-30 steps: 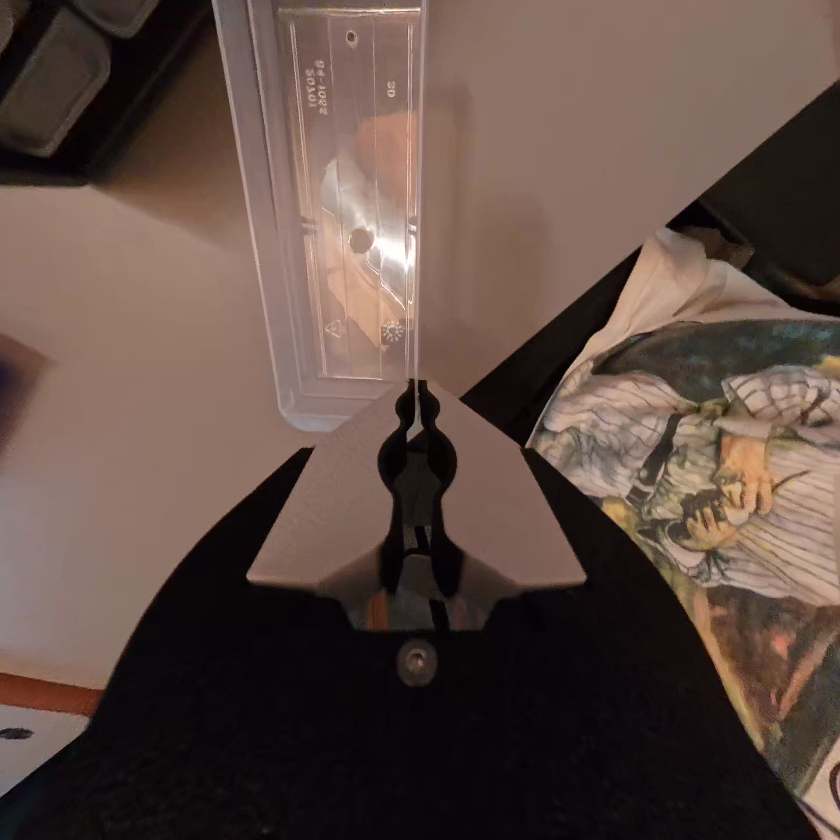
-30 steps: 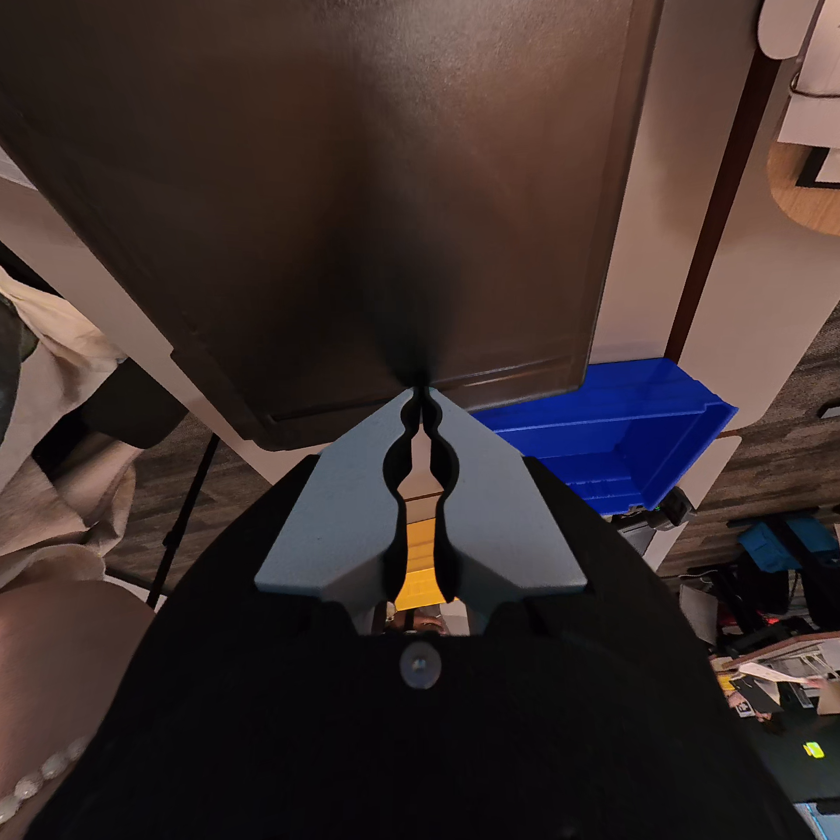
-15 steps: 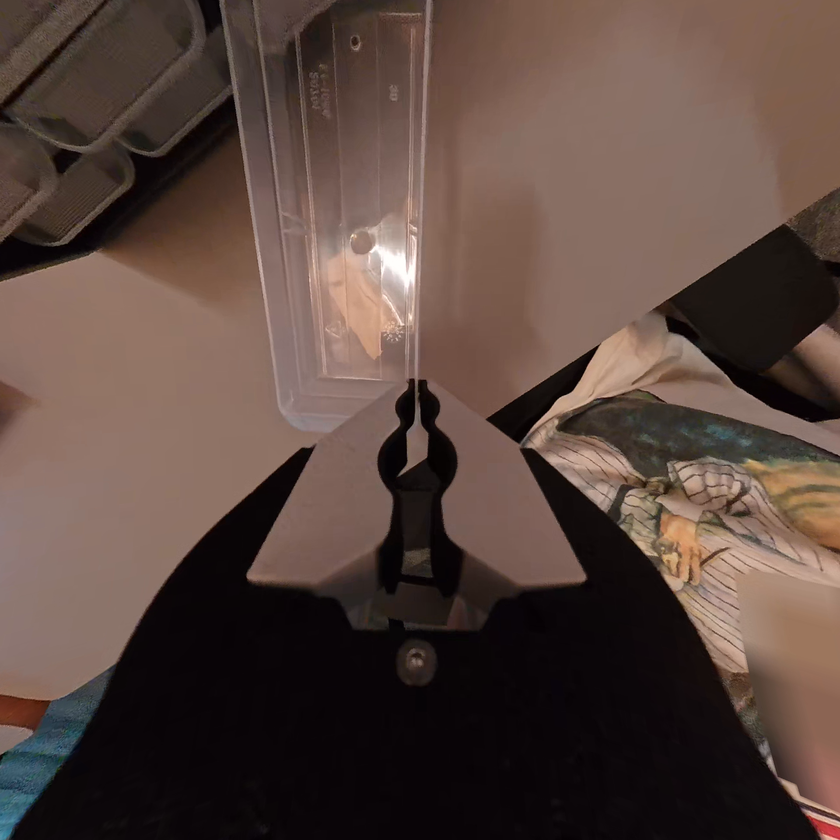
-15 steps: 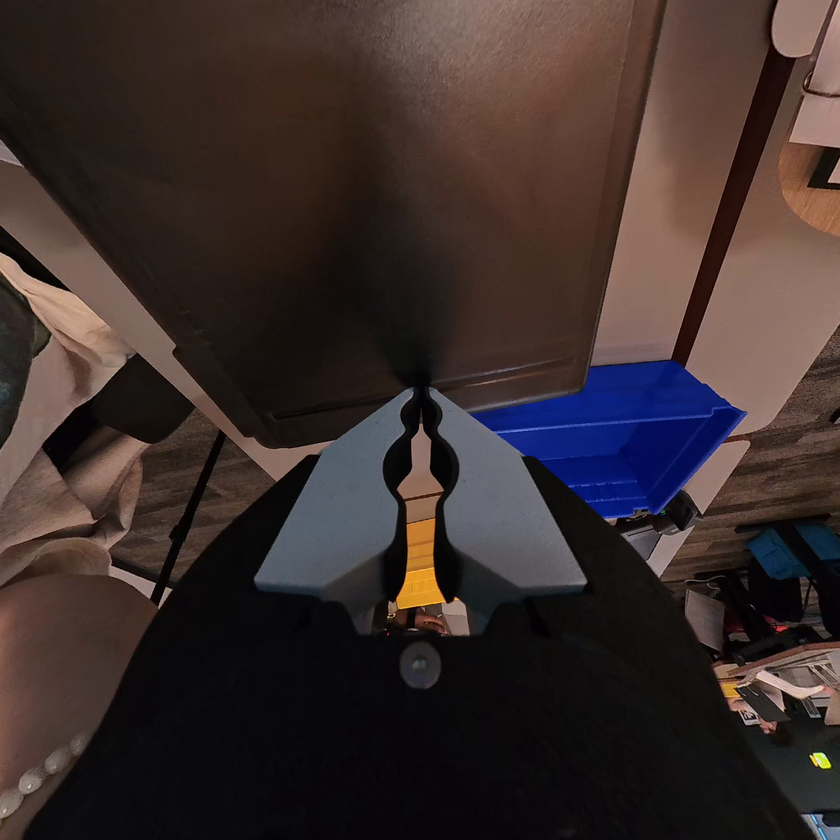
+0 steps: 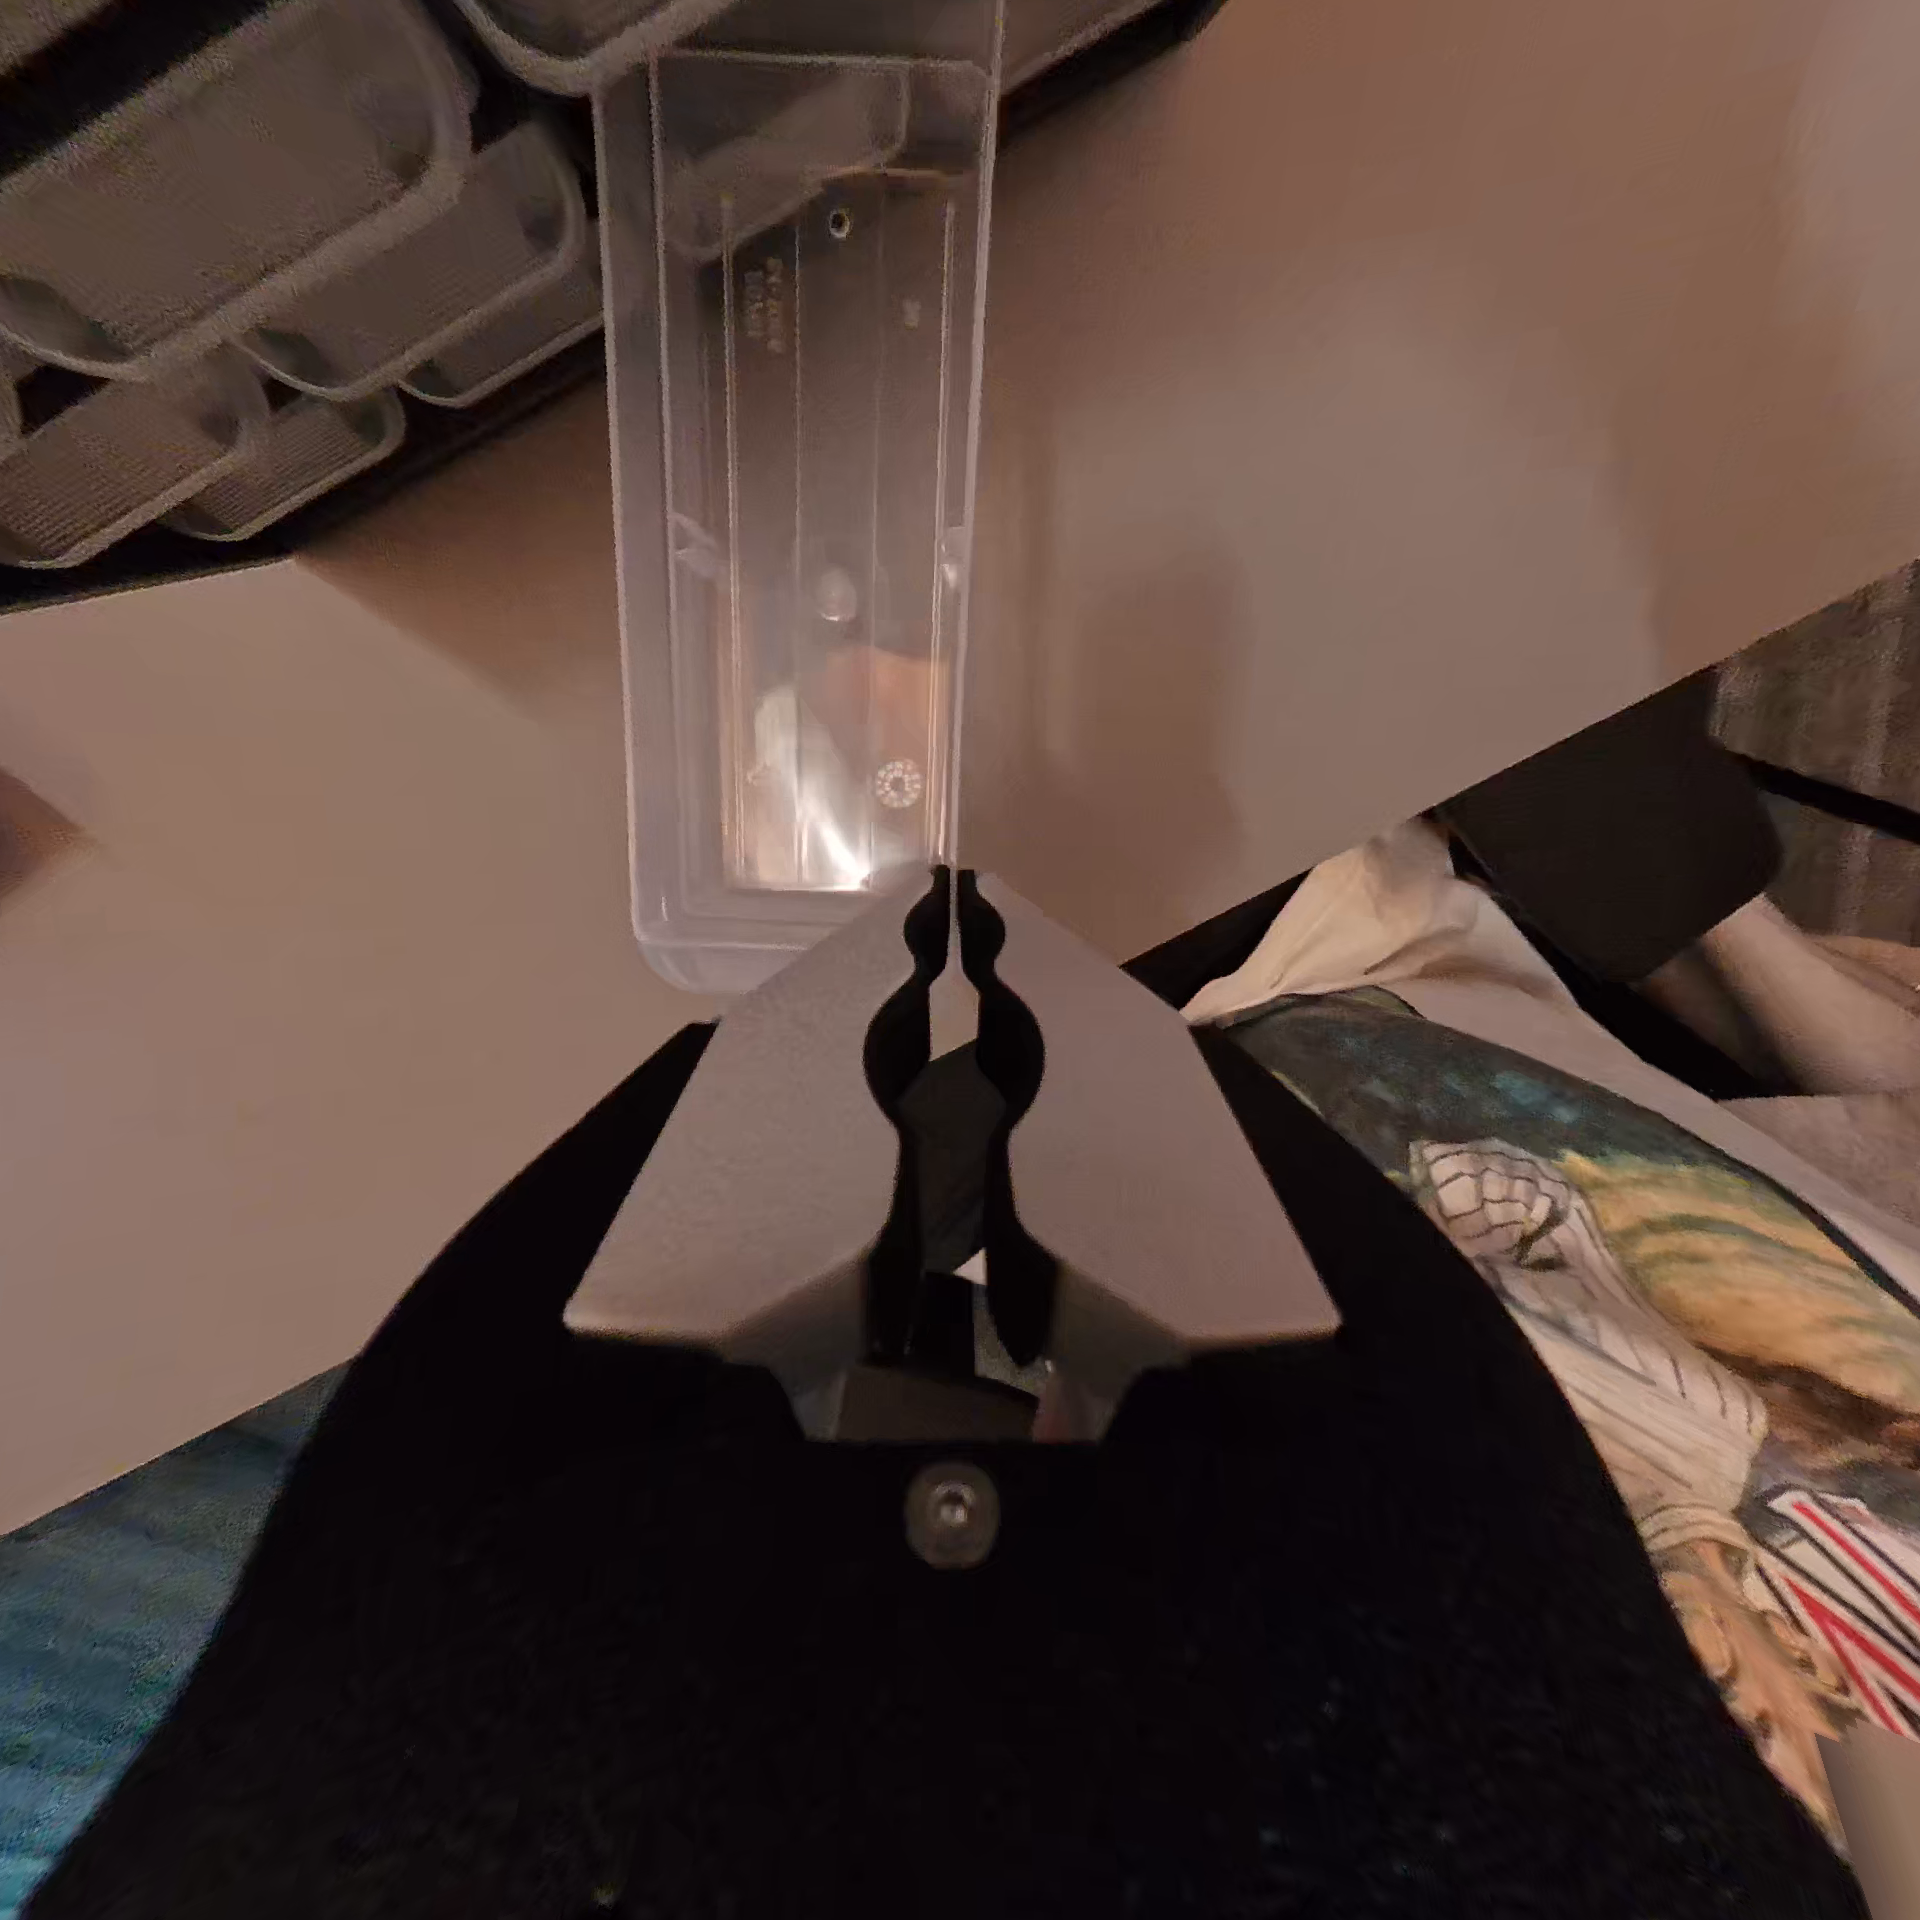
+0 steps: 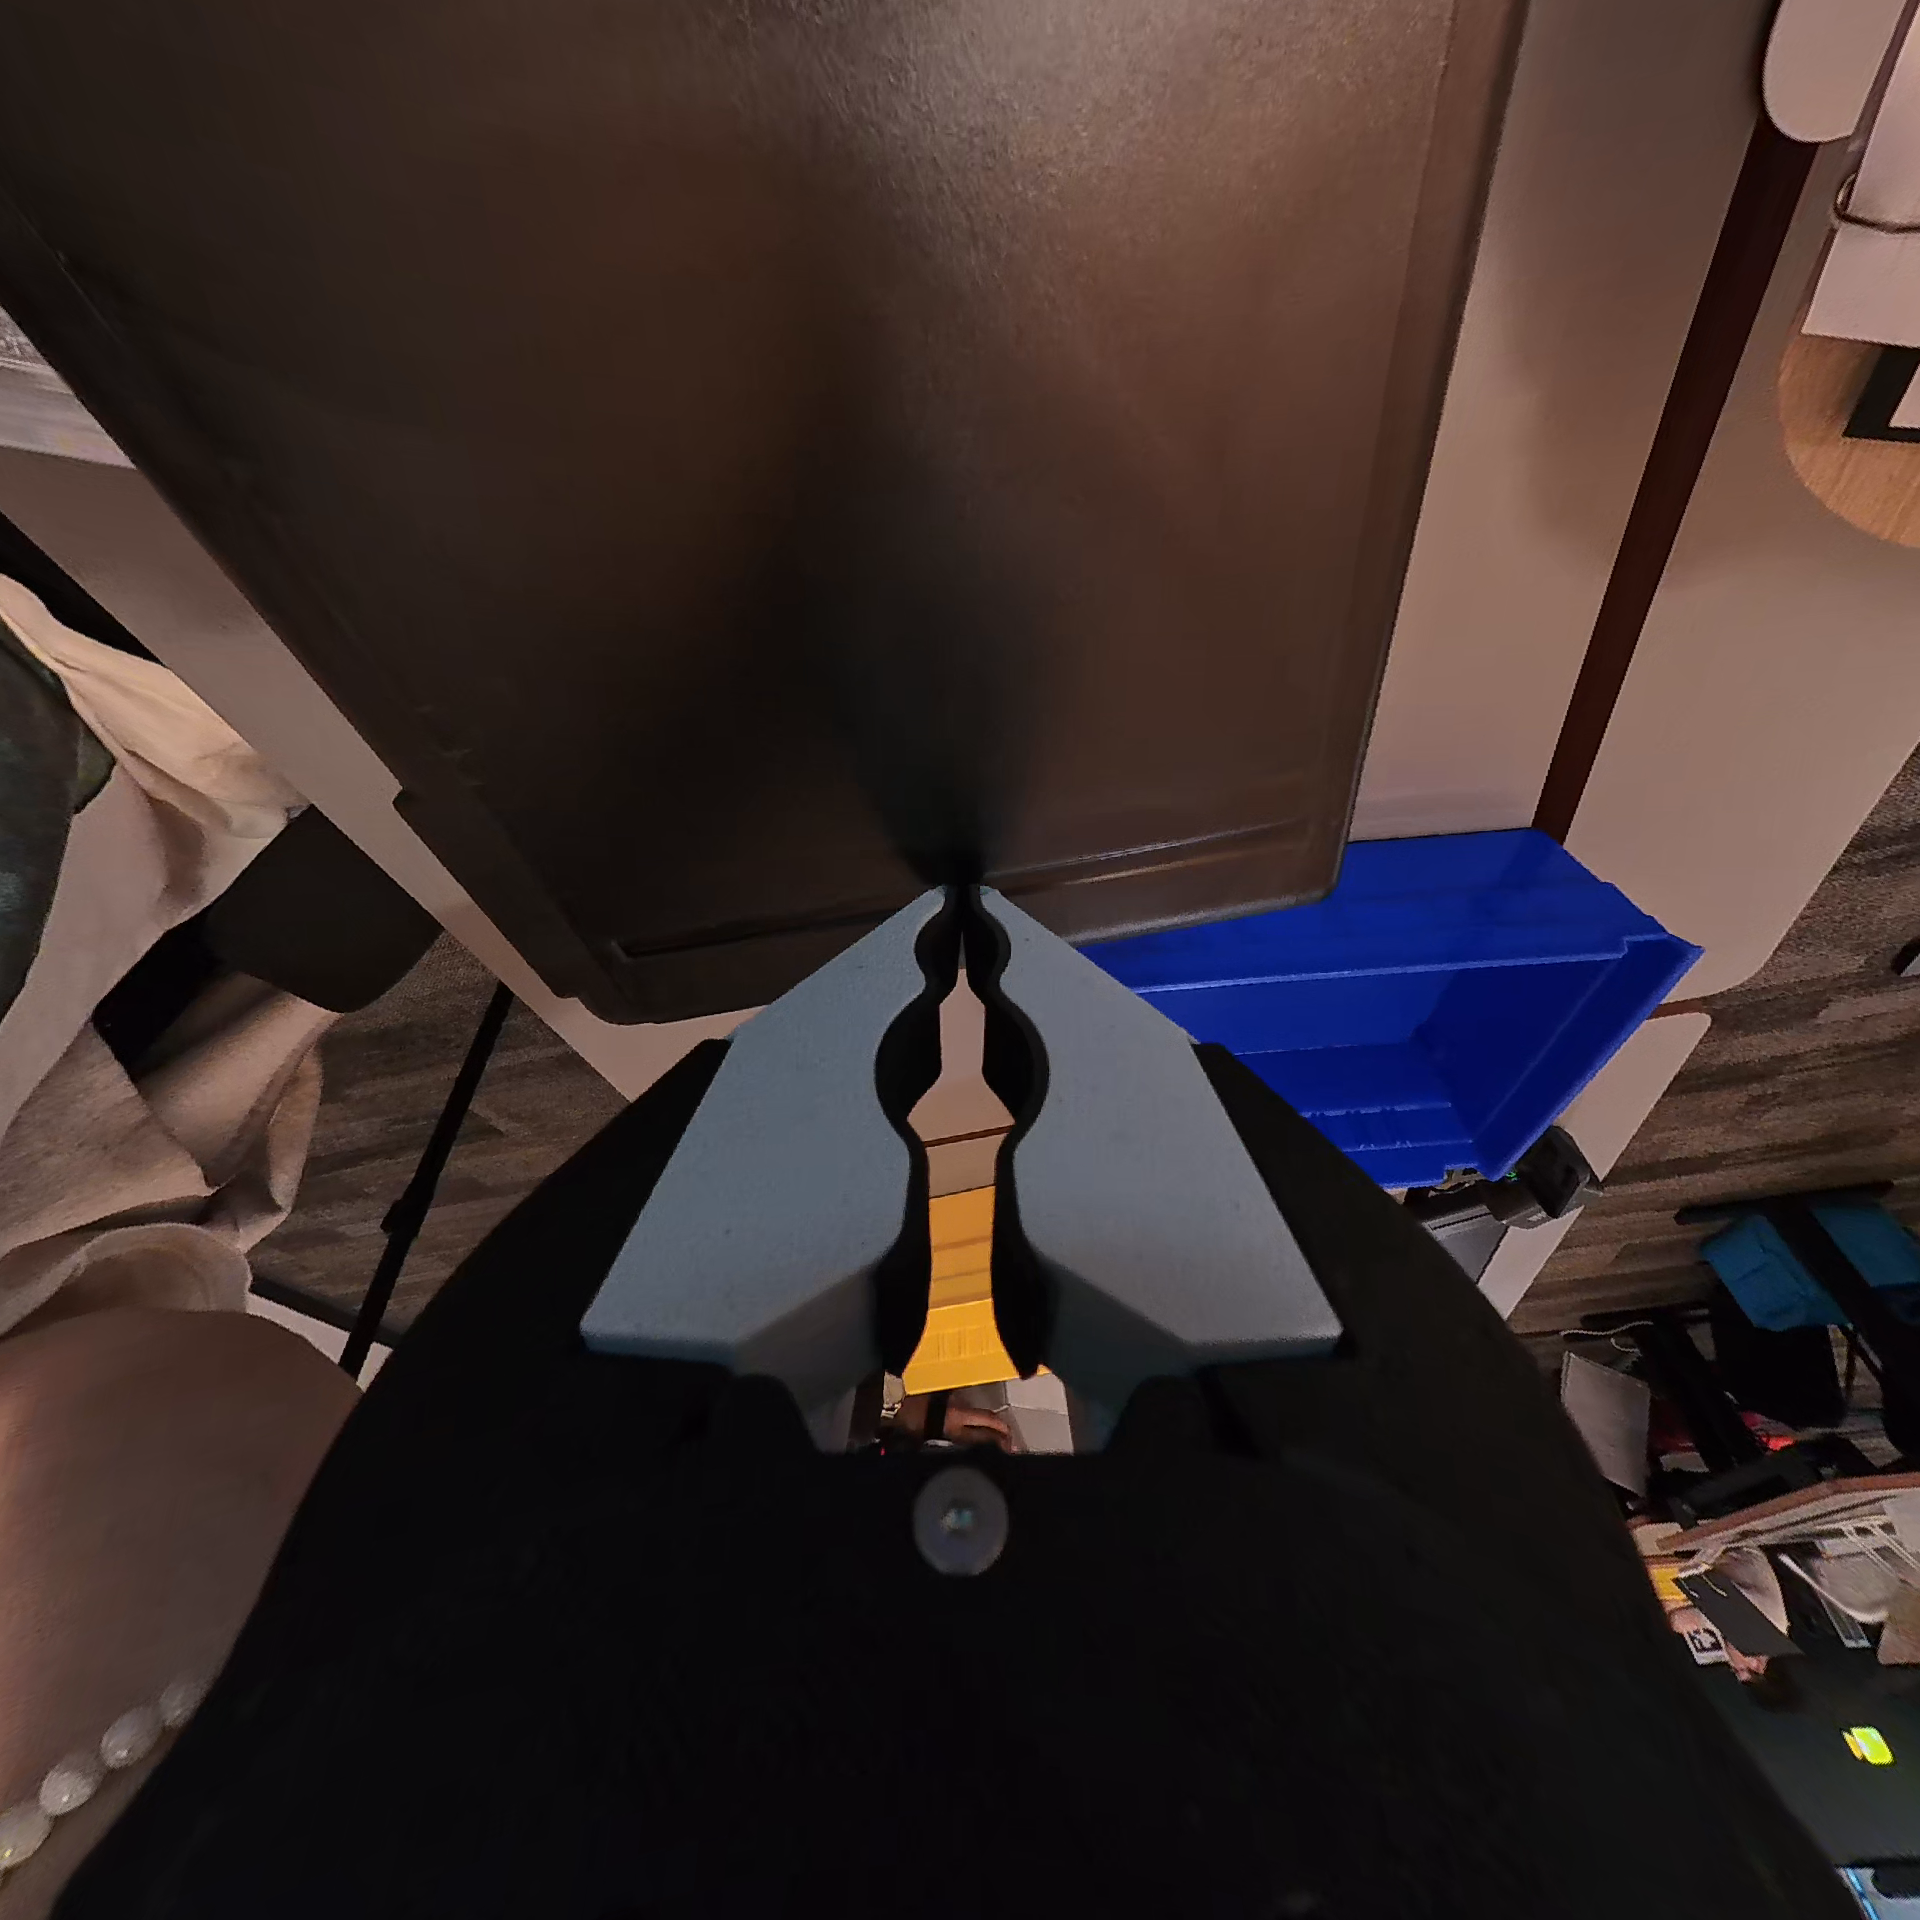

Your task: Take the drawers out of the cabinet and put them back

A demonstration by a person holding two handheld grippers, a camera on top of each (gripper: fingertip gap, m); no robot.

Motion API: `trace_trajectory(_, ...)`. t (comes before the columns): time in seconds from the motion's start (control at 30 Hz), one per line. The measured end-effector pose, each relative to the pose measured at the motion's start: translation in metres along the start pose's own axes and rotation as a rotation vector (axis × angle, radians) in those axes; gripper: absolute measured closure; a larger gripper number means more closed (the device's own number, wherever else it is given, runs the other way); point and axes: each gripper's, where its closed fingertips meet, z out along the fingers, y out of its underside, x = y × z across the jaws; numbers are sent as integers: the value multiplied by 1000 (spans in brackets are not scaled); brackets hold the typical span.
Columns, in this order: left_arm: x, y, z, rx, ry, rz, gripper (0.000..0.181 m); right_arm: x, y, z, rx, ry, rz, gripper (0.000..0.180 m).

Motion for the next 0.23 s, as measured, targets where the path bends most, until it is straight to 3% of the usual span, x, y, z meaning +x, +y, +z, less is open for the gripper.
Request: trace_trajectory(0.23,2,-11,-9,154,-44,-20,181,0,0,0,29,-9,-3,180)
